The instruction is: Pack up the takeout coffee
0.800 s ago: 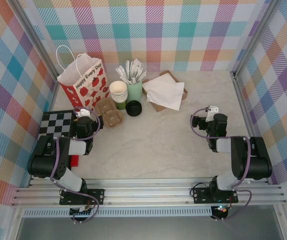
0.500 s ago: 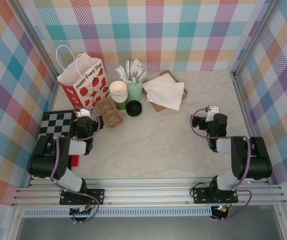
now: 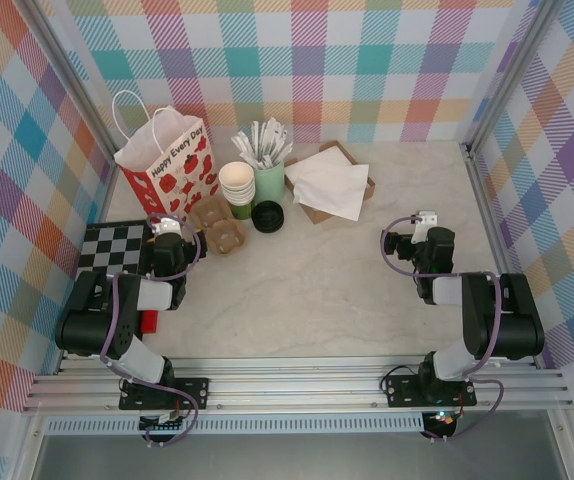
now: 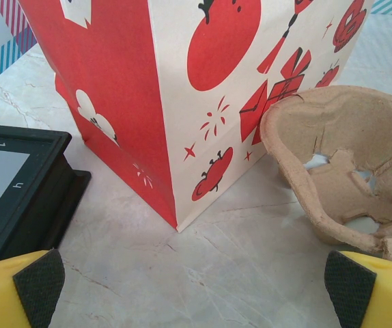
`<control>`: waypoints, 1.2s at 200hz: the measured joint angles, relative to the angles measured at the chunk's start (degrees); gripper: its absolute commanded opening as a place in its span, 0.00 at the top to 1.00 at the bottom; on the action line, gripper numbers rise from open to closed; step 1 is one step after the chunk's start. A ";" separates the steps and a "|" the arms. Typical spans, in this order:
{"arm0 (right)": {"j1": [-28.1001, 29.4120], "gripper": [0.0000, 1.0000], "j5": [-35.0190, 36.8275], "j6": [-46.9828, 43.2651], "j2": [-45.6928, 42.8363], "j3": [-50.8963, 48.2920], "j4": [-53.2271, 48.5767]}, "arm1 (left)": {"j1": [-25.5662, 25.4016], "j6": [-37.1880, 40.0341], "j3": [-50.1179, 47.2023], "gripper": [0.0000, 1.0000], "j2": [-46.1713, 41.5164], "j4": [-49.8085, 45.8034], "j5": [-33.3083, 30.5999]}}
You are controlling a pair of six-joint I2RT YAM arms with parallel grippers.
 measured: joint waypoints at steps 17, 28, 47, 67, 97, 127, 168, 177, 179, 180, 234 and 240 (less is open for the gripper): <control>0.00 0.00 -1.05 -0.20 -1.07 1.97 -5.92 | -0.02 0.07 0.00 0.00 -0.44 -0.44 0.04; 0.00 0.00 -1.25 0.11 -2.95 5.25 -13.07 | -0.31 0.04 0.11 0.00 -2.16 -3.13 -0.17; 0.09 0.00 -1.49 2.23 -8.00 13.05 -24.81 | -0.90 -0.70 1.51 0.00 -10.64 -13.31 -0.42; 0.79 0.00 -1.51 6.25 -15.23 18.43 -31.69 | -1.27 -5.95 4.66 0.00 -23.65 -24.33 -3.37; 2.40 0.00 -2.69 16.61 -19.93 26.49 -42.97 | -2.62 -20.11 19.67 0.00 -34.34 -48.57 -6.64; 5.27 0.00 -4.20 28.89 -17.22 35.71 -55.95 | -6.05 -32.06 35.54 0.00 -32.00 -69.31 -2.84; 9.94 0.00 -8.04 37.07 -11.65 43.01 -64.13 | -10.64 -37.94 53.92 0.19 -13.97 -85.09 5.38; 10.82 0.00 -8.66 37.88 -10.97 43.47 -64.89 | -11.15 -37.70 56.98 0.24 -9.53 -86.86 6.91; 10.99 0.00 -8.81 37.97 -10.82 43.56 -65.05 | -11.21 -37.66 57.72 0.25 -8.52 -87.27 7.19; 11.04 0.00 -8.83 38.05 -10.75 43.60 -65.09 | -11.23 -37.75 57.96 0.26 -8.13 -87.38 7.28; 14.56 0.00 -9.86 39.08 -8.48 46.38 -69.13 | -11.26 -35.76 76.83 0.41 13.77 -95.45 8.46; 14.80 0.00 -9.84 39.04 -8.48 46.58 -69.42 | -11.26 -35.43 79.08 0.43 15.63 -96.00 8.46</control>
